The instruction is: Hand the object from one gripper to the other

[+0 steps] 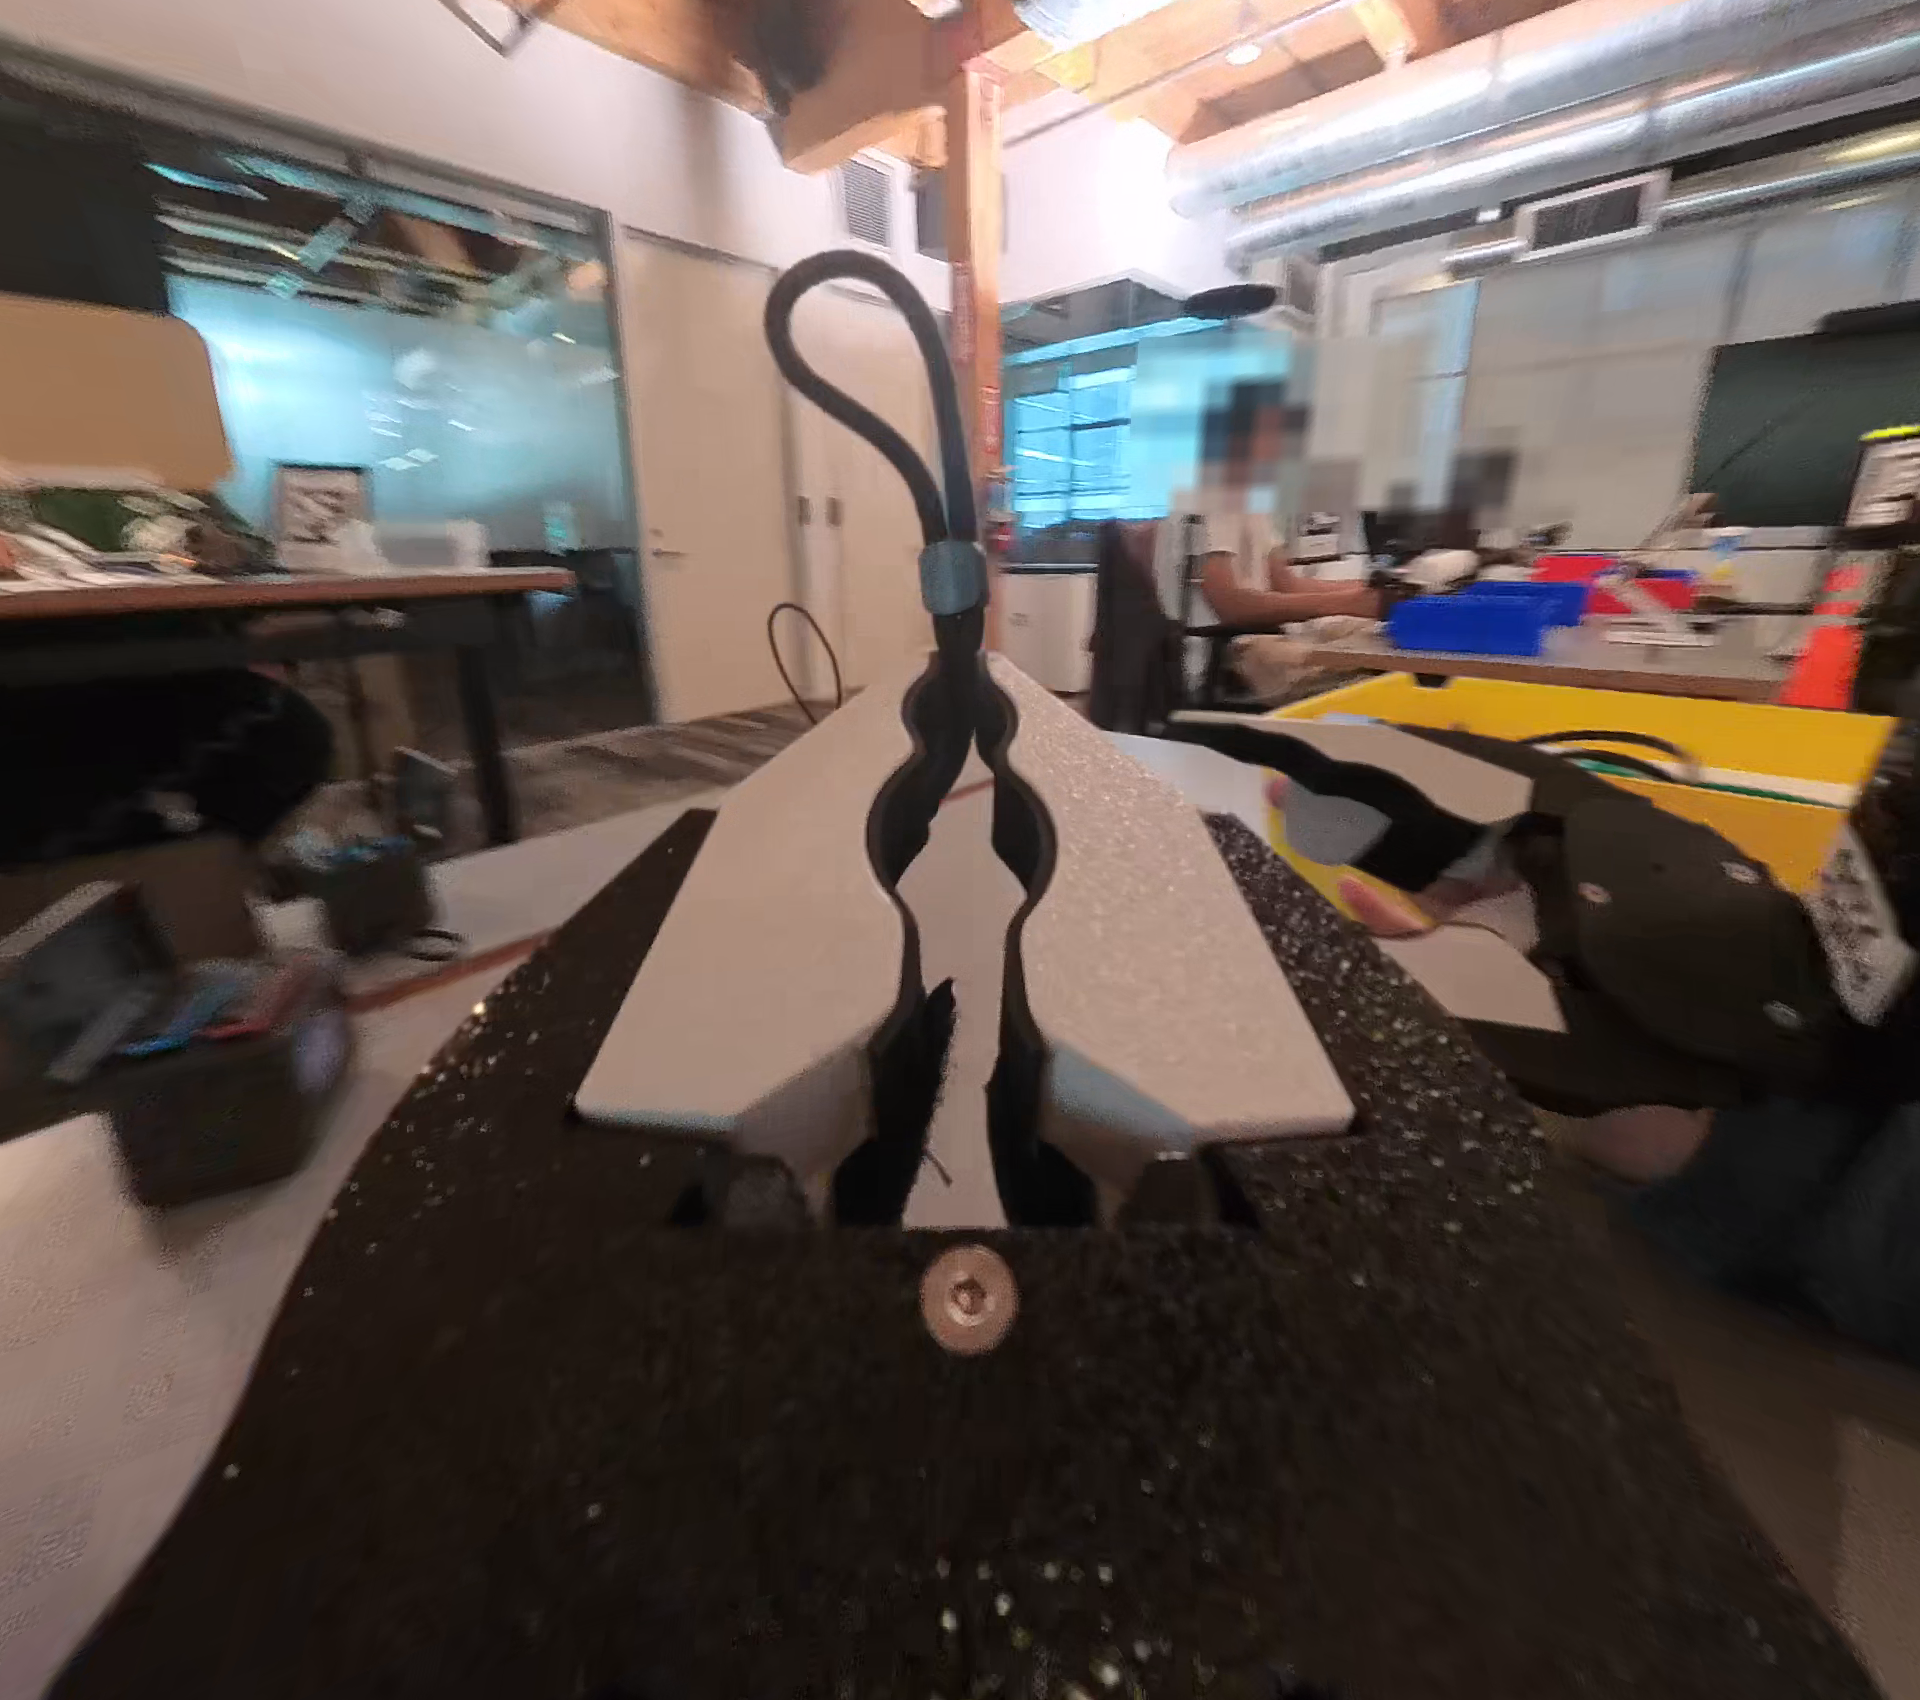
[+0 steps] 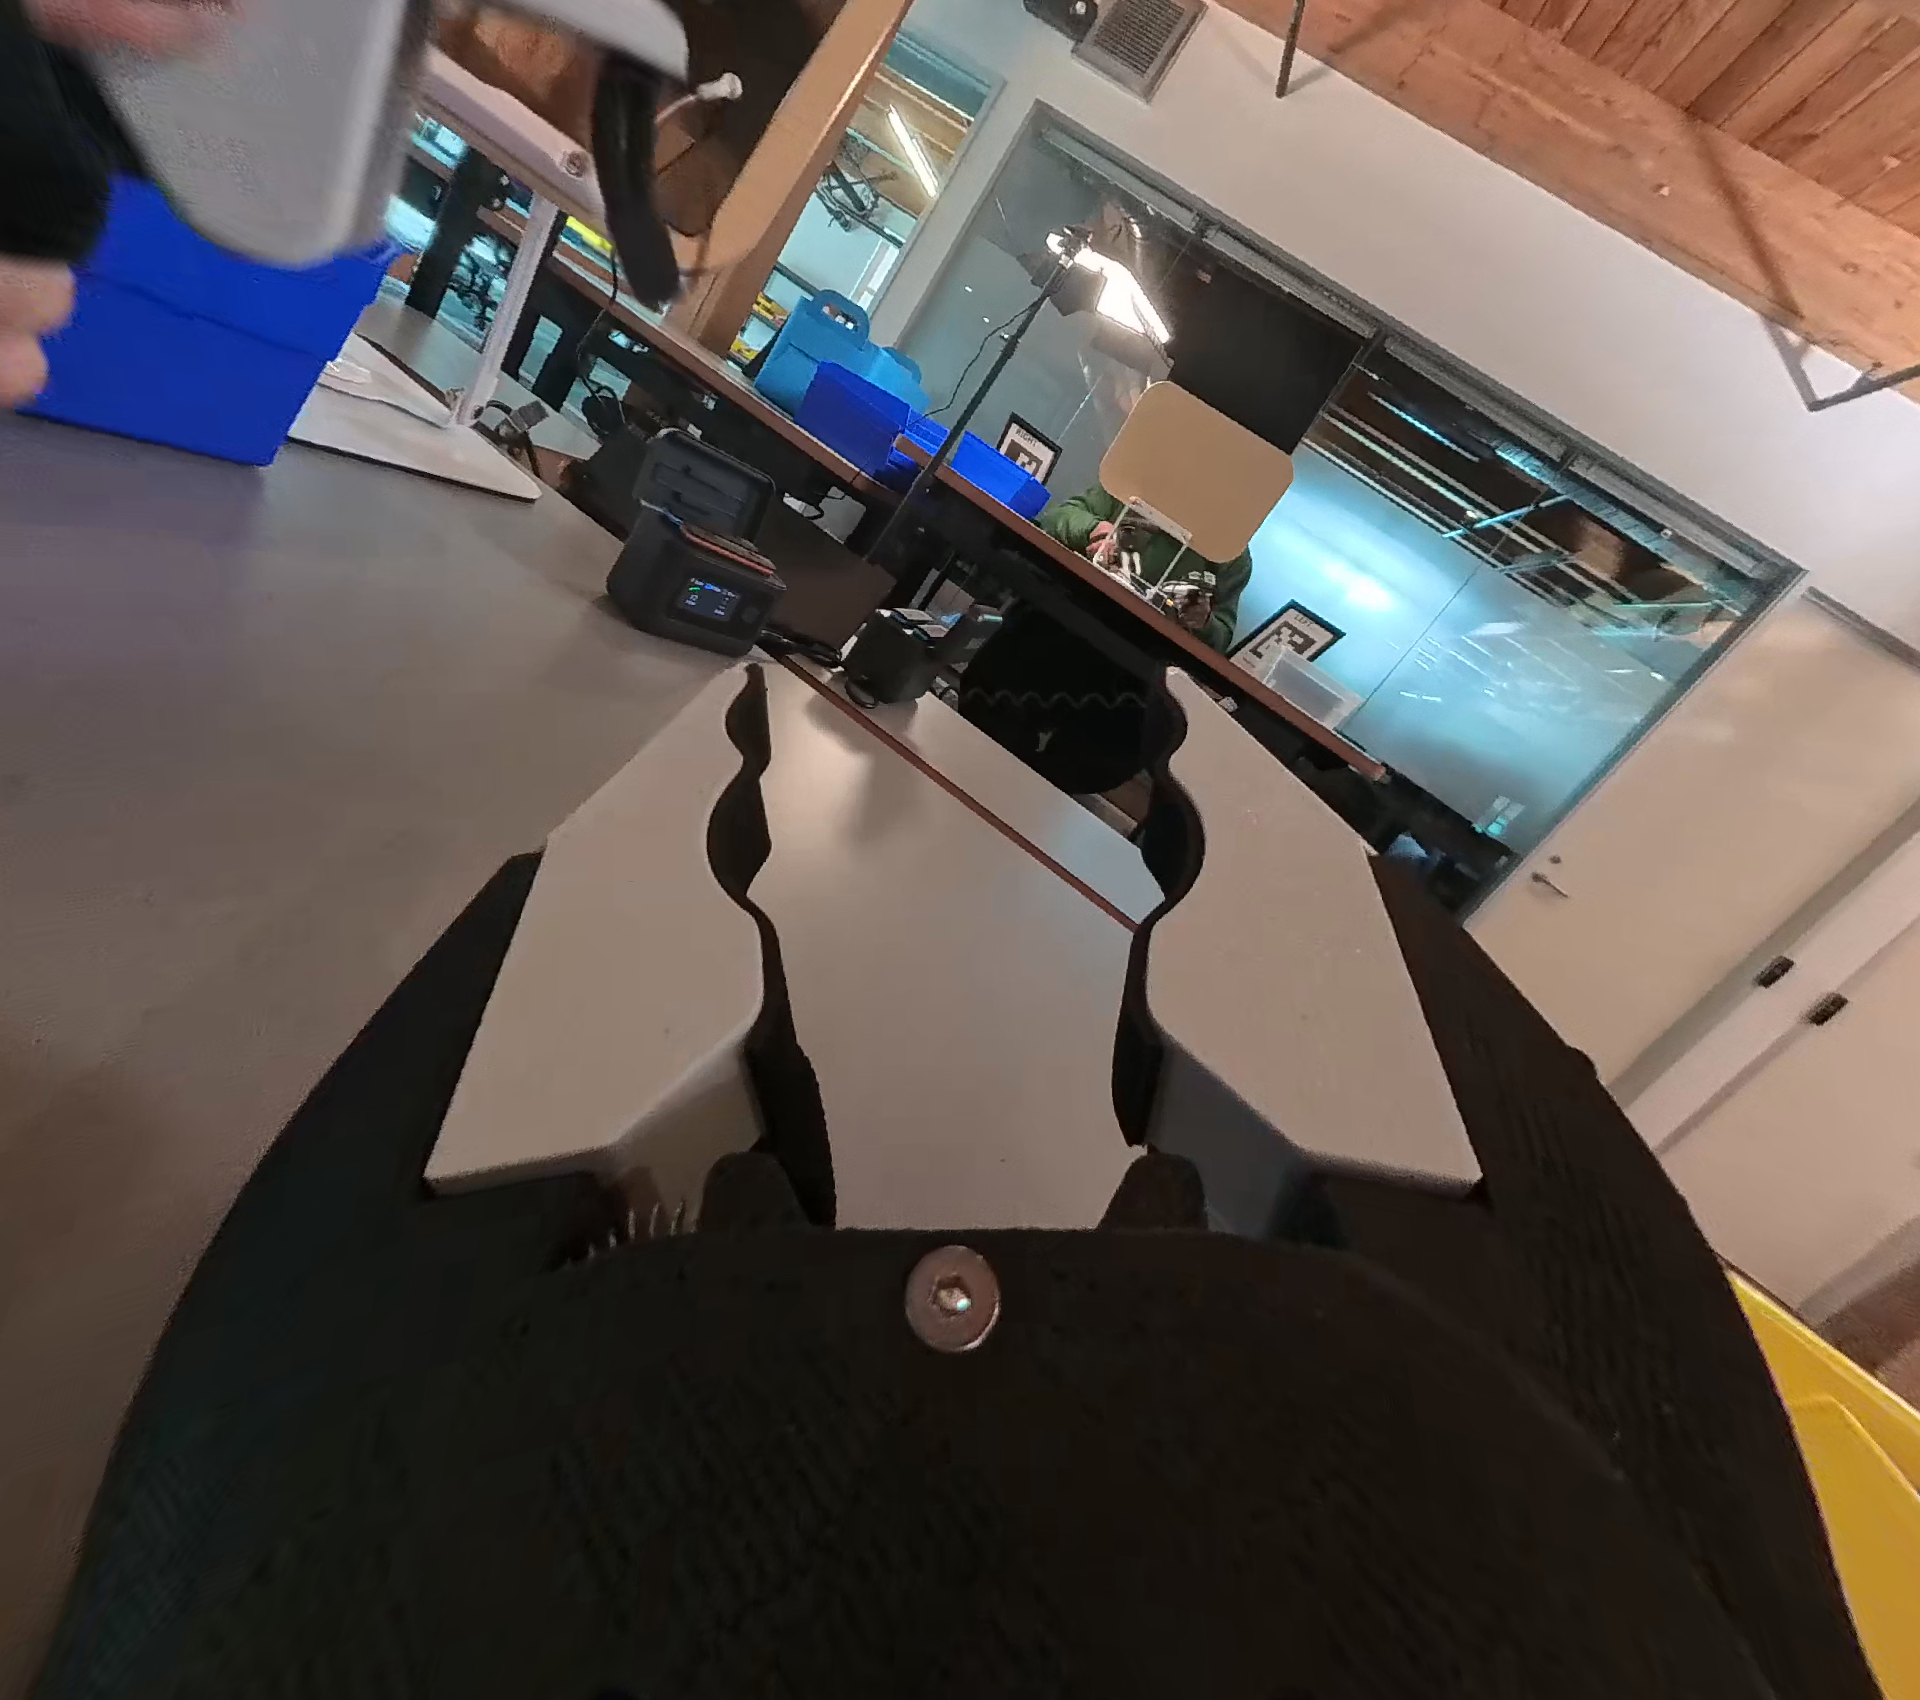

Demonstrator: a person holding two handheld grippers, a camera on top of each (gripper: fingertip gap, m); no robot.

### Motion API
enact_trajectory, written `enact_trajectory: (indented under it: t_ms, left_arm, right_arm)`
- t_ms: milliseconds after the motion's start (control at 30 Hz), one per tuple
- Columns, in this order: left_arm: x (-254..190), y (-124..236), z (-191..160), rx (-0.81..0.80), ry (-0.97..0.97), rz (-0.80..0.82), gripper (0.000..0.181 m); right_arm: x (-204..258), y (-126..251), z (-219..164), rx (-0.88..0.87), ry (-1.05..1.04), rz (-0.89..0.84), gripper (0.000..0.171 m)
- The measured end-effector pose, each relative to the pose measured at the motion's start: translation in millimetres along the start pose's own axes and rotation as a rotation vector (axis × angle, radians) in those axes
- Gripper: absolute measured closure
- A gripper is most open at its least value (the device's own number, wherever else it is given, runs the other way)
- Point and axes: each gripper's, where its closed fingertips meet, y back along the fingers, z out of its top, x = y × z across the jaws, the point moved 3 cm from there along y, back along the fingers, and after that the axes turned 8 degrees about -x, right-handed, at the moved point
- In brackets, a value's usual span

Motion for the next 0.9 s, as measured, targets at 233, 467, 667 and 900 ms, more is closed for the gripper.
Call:
enact_trajectory:
  t_ms: [233,467,667,900]
  left_arm:
    - [-27,12,-5,-0.113,0.541,-0.430,0.181]
    - [-36,16,-4,-0.061,0.821,-0.593,0.181]
    - [-32,14,-6,-0.034,0.792,-0.532,0.181]
    - [-39,12,-12,0.032,0.751,-0.532,0.181]
  right_arm:
    - [-7,3,10,-0.026,0.051,-0.025,0.100]
    - [2,8,27,-0.103,-0.062,0.018,0.109]
    - [35,23,64,-0.270,-0.163,0.244,0.117]
    - [47,19,52,-0.164,-0.034,0.264,0.131]
